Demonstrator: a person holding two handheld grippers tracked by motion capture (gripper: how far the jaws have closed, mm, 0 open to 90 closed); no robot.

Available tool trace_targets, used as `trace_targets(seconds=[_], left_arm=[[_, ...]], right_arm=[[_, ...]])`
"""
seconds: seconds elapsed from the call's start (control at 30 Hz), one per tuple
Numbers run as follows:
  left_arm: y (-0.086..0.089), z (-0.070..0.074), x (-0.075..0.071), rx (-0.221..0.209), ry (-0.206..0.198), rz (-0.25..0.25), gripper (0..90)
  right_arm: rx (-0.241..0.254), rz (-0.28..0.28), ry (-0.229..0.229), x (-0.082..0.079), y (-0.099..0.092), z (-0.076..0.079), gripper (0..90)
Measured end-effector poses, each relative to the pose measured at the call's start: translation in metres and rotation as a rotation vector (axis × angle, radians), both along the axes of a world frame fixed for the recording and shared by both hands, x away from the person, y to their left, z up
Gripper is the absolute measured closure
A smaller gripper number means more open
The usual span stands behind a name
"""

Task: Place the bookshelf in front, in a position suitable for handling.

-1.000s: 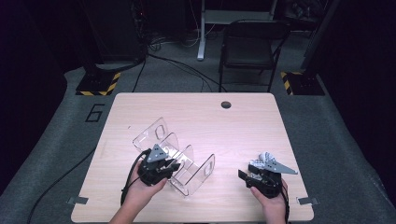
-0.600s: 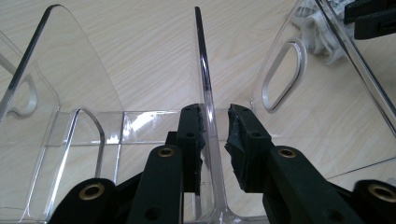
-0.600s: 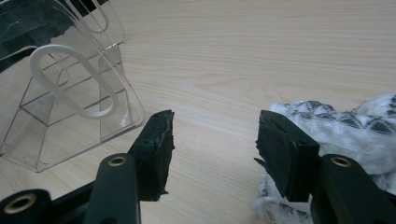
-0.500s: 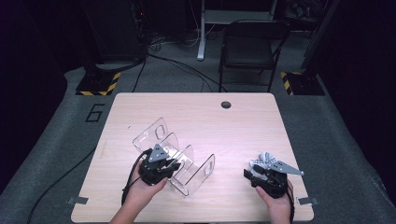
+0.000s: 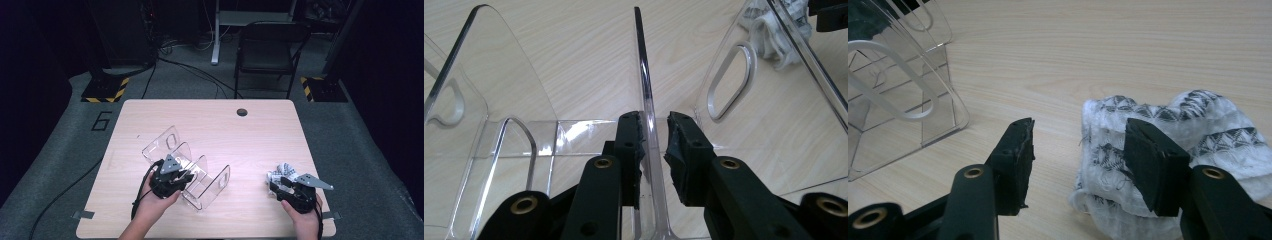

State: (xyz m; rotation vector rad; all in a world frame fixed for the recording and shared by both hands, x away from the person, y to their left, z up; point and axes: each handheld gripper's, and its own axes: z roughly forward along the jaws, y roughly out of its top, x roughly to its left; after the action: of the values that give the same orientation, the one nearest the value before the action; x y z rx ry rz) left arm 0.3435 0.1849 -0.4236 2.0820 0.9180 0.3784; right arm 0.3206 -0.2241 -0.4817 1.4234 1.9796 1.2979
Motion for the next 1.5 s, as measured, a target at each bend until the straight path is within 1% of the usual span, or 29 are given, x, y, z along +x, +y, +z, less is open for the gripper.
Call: trace_targets(seconds=[0.07,0.23,0.27,0.3,0.33,0.37,0.4,0.5,0.53,0.57,0.6,0.63,0.67,0.7,0.9,0.93,0.97,1.03,1.07,1.1,1.13,1.17,1.2,1.23,1.27,1.3,1.37,1.4,1.5], left_arm=[[0.0,0.0,0.0,0.001,-0.008,0.006,75.4],[-0.001,-0.001,0.0,0.001,-0.008,0.006,75.5],[-0.001,0.0,0.0,0.002,-0.007,0.006,75.4],[-0.001,0.0,0.0,0.002,-0.007,0.006,75.5],[0.0,0.0,0.0,0.002,-0.006,0.006,75.5],[0.0,0.0,0.0,0.002,-0.006,0.006,75.4],[0.0,0.0,0.0,0.001,0.003,0.0,75.5],[0.001,0.001,0.0,0.003,0.004,0.0,75.4],[0.001,0.002,0.0,0.004,0.006,-0.003,75.5],[0.001,0.002,-0.001,0.005,-0.003,0.005,75.5],[0.002,0.003,-0.001,0.007,0.002,-0.002,75.4],[0.002,0.003,-0.002,0.011,0.002,-0.006,75.5],[0.002,0.003,-0.002,0.009,-0.005,-0.001,75.7],[0.002,0.004,-0.002,0.01,-0.002,-0.008,75.7],[0.003,0.004,-0.004,0.002,-0.002,-0.005,75.6],[0.004,0.005,-0.004,0.002,-0.003,-0.004,75.6],[0.003,0.004,-0.004,-0.001,-0.009,0.001,75.6],[0.004,0.004,-0.004,-0.001,-0.009,-0.004,75.5],[0.005,0.005,-0.004,-0.002,-0.006,-0.007,75.5],[0.005,0.005,-0.004,-0.002,-0.006,-0.007,75.5],[0.005,0.005,-0.004,-0.003,-0.005,-0.006,75.5],[0.005,0.005,-0.004,-0.001,-0.005,-0.007,75.5],[0.005,0.005,-0.004,-0.001,-0.005,-0.007,75.4],[0.005,0.005,-0.004,-0.001,-0.004,-0.007,75.4],[0.005,0.005,-0.005,-0.001,-0.005,-0.004,75.4],[0.004,0.005,-0.005,-0.004,-0.008,-0.002,75.2],[0.005,0.006,-0.005,-0.003,-0.001,-0.007,75.0],[0.005,0.006,-0.005,-0.002,-0.004,-0.007,74.9],[0.005,0.006,-0.005,-0.001,-0.002,-0.01,74.7]], right_arm=[[0.002,-0.001,0.002,0.0,-0.001,0.0,45.5],[-0.001,-0.007,0.005,0.0,-0.004,-0.001,45.4],[-0.003,-0.016,0.017,-0.001,-0.005,-0.001,45.4],[-0.003,-0.016,0.017,-0.001,-0.005,-0.001,45.4],[-0.015,-0.017,0.011,-0.001,-0.005,-0.002,45.4],[-0.015,-0.017,0.011,-0.001,-0.005,-0.002,45.4],[-0.037,-0.024,0.009,-0.001,-0.006,-0.004,45.4],[-0.046,-0.028,0.012,-0.002,-0.007,-0.006,45.4],[-0.06,-0.036,0.013,-0.002,-0.008,-0.008,45.4],[-0.06,-0.036,0.013,-0.002,-0.008,-0.008,45.4],[-0.066,-0.038,0.012,-0.002,-0.008,-0.009,45.3],[-0.08,-0.041,0.019,-0.002,-0.008,-0.011,45.3],[-0.081,-0.039,0.031,-0.001,-0.008,-0.013,45.0],[-0.081,-0.043,0.037,-0.001,-0.007,-0.014,44.8],[-0.104,-0.046,0.057,0.001,-0.006,-0.02,44.7],[-0.115,-0.045,0.065,0.002,-0.005,-0.022,44.7],[-0.115,-0.045,0.065,0.002,-0.005,-0.022,44.7],[-0.128,-0.039,0.073,0.003,-0.005,-0.024,45.4],[-0.138,-0.044,0.097,0.003,-0.004,-0.027,47.2],[-0.138,-0.044,0.097,0.003,-0.004,-0.027,47.2],[-0.143,-0.034,0.113,0.004,-0.003,-0.03,48.0],[-0.143,-0.034,0.113,0.004,-0.003,-0.03,48.0],[-0.147,-0.011,0.124,0.005,-0.002,-0.032,48.1],[-0.147,-0.011,0.124,0.005,-0.002,-0.032,48.1],[-0.142,-0.011,0.133,0.005,0.0,-0.032,48.1],[-0.133,0.008,0.133,0.005,0.003,-0.033,48.1],[-0.127,0.02,0.132,0.005,0.004,-0.032,48.0],[-0.095,0.036,0.121,0.004,0.007,-0.03,48.0],[-0.099,0.04,0.107,0.004,0.008,-0.027,47.8]])
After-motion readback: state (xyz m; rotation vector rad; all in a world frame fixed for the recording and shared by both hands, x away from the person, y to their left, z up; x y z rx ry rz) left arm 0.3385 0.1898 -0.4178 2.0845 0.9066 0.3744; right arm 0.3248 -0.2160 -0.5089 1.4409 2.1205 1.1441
